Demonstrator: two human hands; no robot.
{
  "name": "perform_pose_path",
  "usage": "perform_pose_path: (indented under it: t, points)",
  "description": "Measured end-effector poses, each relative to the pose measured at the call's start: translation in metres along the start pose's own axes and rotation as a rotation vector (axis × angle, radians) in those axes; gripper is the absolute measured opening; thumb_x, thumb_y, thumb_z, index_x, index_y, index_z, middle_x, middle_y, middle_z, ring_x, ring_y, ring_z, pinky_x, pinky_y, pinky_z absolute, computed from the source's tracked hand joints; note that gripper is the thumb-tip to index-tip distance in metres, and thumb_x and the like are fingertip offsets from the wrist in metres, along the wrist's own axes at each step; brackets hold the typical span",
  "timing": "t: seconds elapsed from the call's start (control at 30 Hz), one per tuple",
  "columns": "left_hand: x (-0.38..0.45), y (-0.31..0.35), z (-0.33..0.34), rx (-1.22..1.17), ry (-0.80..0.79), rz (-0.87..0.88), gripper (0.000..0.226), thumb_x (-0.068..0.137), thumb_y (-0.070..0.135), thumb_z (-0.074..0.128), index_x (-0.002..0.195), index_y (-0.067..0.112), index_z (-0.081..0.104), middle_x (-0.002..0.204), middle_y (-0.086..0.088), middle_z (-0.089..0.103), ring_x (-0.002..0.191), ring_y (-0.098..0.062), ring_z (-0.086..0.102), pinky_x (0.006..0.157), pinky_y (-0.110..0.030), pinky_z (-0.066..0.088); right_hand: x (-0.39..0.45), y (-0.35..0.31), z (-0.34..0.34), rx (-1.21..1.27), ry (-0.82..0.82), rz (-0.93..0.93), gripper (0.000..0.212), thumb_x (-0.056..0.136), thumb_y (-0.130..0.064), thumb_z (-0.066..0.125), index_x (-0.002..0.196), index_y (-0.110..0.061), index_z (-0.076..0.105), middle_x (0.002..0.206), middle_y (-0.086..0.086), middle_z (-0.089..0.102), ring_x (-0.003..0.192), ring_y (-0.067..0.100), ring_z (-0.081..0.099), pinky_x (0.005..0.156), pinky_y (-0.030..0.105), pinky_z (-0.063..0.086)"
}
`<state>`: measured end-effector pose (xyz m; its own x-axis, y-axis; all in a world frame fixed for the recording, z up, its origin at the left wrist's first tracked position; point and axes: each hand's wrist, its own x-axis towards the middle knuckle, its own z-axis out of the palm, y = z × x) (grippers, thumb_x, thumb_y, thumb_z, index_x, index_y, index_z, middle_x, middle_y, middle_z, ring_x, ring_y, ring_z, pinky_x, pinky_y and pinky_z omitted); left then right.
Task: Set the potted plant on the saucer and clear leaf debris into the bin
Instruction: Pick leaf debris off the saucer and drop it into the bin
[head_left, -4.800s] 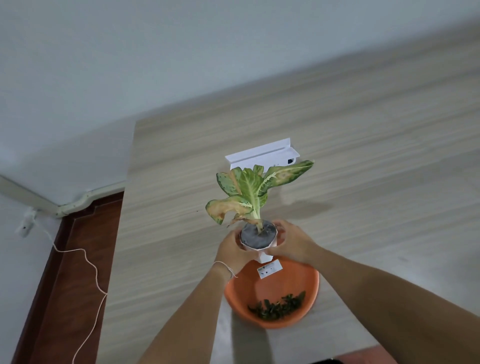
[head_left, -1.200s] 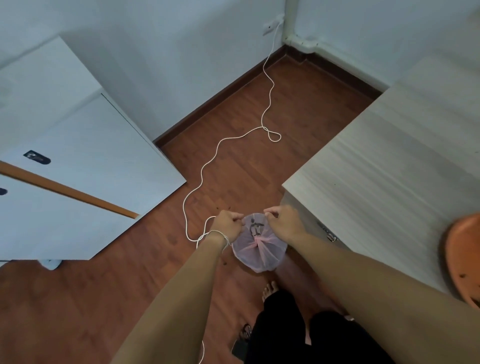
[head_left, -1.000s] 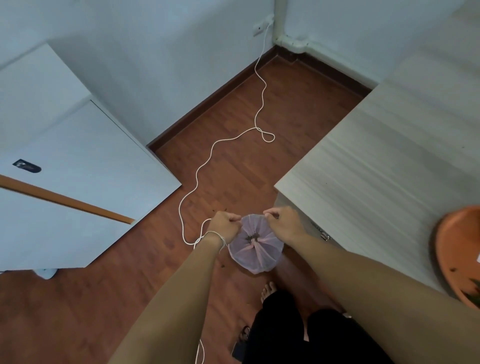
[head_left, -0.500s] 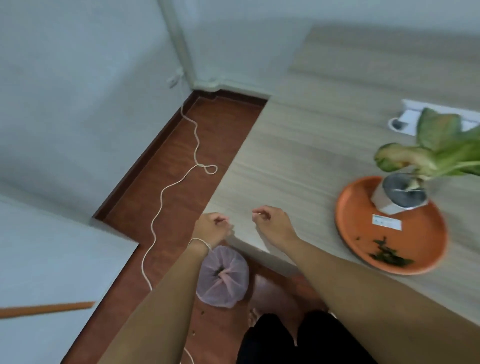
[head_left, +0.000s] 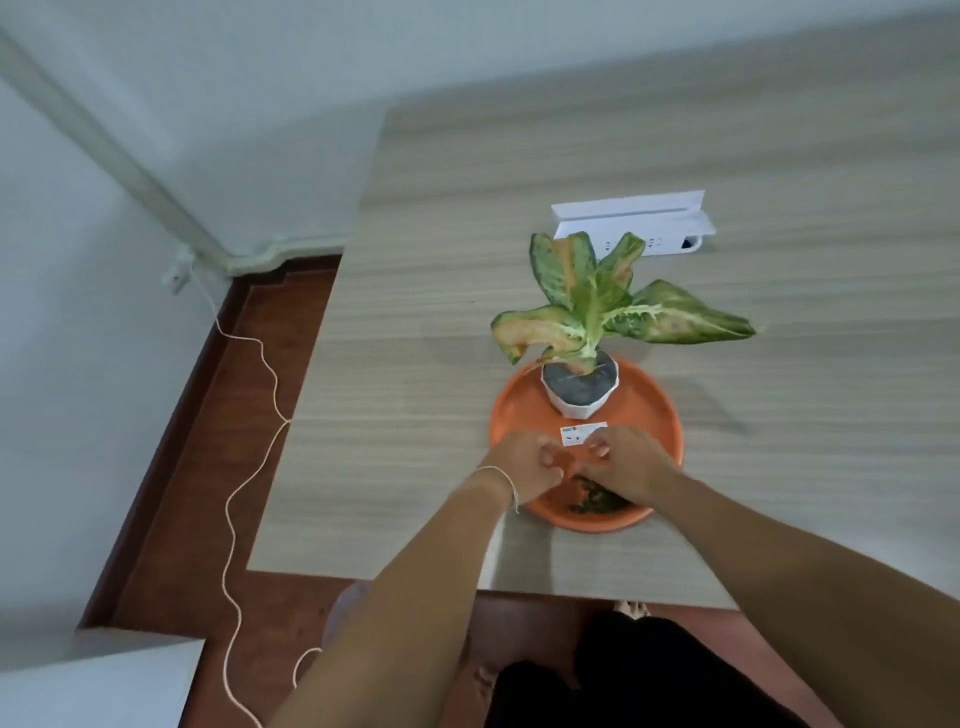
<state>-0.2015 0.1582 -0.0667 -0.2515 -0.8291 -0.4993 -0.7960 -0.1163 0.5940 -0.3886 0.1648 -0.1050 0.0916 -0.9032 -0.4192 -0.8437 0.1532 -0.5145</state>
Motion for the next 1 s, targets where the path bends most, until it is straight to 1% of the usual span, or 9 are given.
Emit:
perform_pose_path:
  t: [0.1, 0.2, 0.33, 0.43, 0.57, 0.77, 0.9, 0.93, 1.0]
  points:
    - [0.012, 0.018, 0.019, 0.183, -0.086, 0.038, 0.039, 0.081, 0.018, 0.07, 0.119, 0.014, 0.068, 0.114, -0.009, 0.07, 0.106, -0.027, 0.066, 0.096, -0.035, 0.052, -0.001, 0.012, -0.004, -0.127, -0.105, -0.06, 0.047, 0.07, -0.053, 0.069, 0.107, -0.025, 0.068, 0.109, -0.002, 0.068, 0.1, 0.024, 0.064, 0.082, 0.04, 0.054]
    - [0.017, 0.026, 0.031, 0.346, -0.113, 0.073, 0.04, 0.08, 0.023, 0.072, 0.118, 0.012, 0.066, 0.126, -0.011, 0.064, 0.114, -0.03, 0.061, 0.092, -0.031, 0.047, -0.001, 0.018, -0.001, -0.215, -0.161, -0.16, 0.046, 0.064, -0.054, 0.067, 0.102, -0.028, 0.067, 0.102, -0.003, 0.069, 0.094, 0.023, 0.066, 0.076, 0.039, 0.056]
    - [0.02, 0.025, 0.045, 0.484, -0.154, 0.052, 0.049, 0.072, 0.036, 0.077, 0.114, 0.015, 0.065, 0.125, -0.011, 0.06, 0.111, -0.032, 0.061, 0.093, -0.037, 0.05, -0.003, 0.017, 0.003, -0.299, -0.218, -0.222, 0.04, 0.069, -0.042, 0.069, 0.103, -0.023, 0.067, 0.107, 0.001, 0.067, 0.097, 0.025, 0.064, 0.079, 0.039, 0.055]
    - [0.022, 0.027, 0.052, 0.526, -0.162, 0.045, 0.037, 0.077, 0.027, 0.07, 0.111, 0.014, 0.065, 0.121, -0.01, 0.062, 0.107, -0.033, 0.064, 0.089, -0.04, 0.053, -0.004, 0.015, 0.007, -0.338, -0.228, -0.22, 0.034, 0.078, -0.031, 0.067, 0.108, -0.015, 0.065, 0.114, 0.009, 0.063, 0.102, 0.031, 0.063, 0.081, 0.038, 0.05]
    - [0.022, 0.027, 0.059, 0.557, -0.138, 0.045, 0.029, 0.084, 0.016, 0.061, 0.112, 0.012, 0.065, 0.12, -0.013, 0.065, 0.108, -0.035, 0.063, 0.091, -0.042, 0.053, -0.001, 0.018, 0.013, -0.334, -0.239, -0.216, 0.027, 0.082, -0.021, 0.062, 0.106, -0.01, 0.067, 0.114, 0.012, 0.064, 0.105, 0.034, 0.062, 0.084, 0.04, 0.05]
    - [0.018, 0.02, 0.065, 0.477, -0.103, 0.034, 0.027, 0.087, 0.01, 0.052, 0.106, 0.012, 0.071, 0.11, -0.014, 0.071, 0.105, -0.036, 0.063, 0.089, -0.041, 0.05, -0.005, 0.023, 0.014, -0.229, -0.199, -0.204, 0.022, 0.079, -0.015, 0.056, 0.093, -0.014, 0.073, 0.101, 0.009, 0.071, 0.096, 0.033, 0.064, 0.077, 0.039, 0.052]
    - [0.015, 0.016, 0.059, 0.293, -0.035, -0.01, 0.021, 0.083, 0.009, 0.058, 0.09, 0.012, 0.077, 0.097, -0.011, 0.075, 0.096, -0.032, 0.065, 0.082, -0.036, 0.05, -0.005, 0.024, 0.007, -0.113, -0.14, -0.149, 0.013, 0.078, -0.015, 0.059, 0.07, -0.02, 0.068, 0.081, -0.002, 0.07, 0.085, 0.026, 0.062, 0.068, 0.029, 0.04]
    - [0.015, 0.014, 0.056, 0.246, 0.002, -0.034, 0.018, 0.083, 0.011, 0.061, 0.09, 0.013, 0.078, 0.097, -0.008, 0.075, 0.097, -0.029, 0.066, 0.082, -0.033, 0.05, -0.004, 0.023, 0.004, -0.081, -0.124, -0.137, 0.015, 0.078, -0.014, 0.061, 0.068, -0.022, 0.068, 0.077, -0.005, 0.069, 0.082, 0.024, 0.061, 0.068, 0.029, 0.042]
    - [0.014, 0.012, 0.051, 0.141, 0.088, -0.095, 0.014, 0.082, 0.014, 0.068, 0.092, 0.013, 0.078, 0.101, -0.003, 0.076, 0.099, -0.022, 0.067, 0.085, -0.027, 0.051, -0.003, 0.02, -0.001, -0.022, -0.08, -0.121, 0.015, 0.078, -0.013, 0.063, 0.079, -0.022, 0.075, 0.084, -0.005, 0.075, 0.085, 0.019, 0.066, 0.074, 0.03, 0.052]
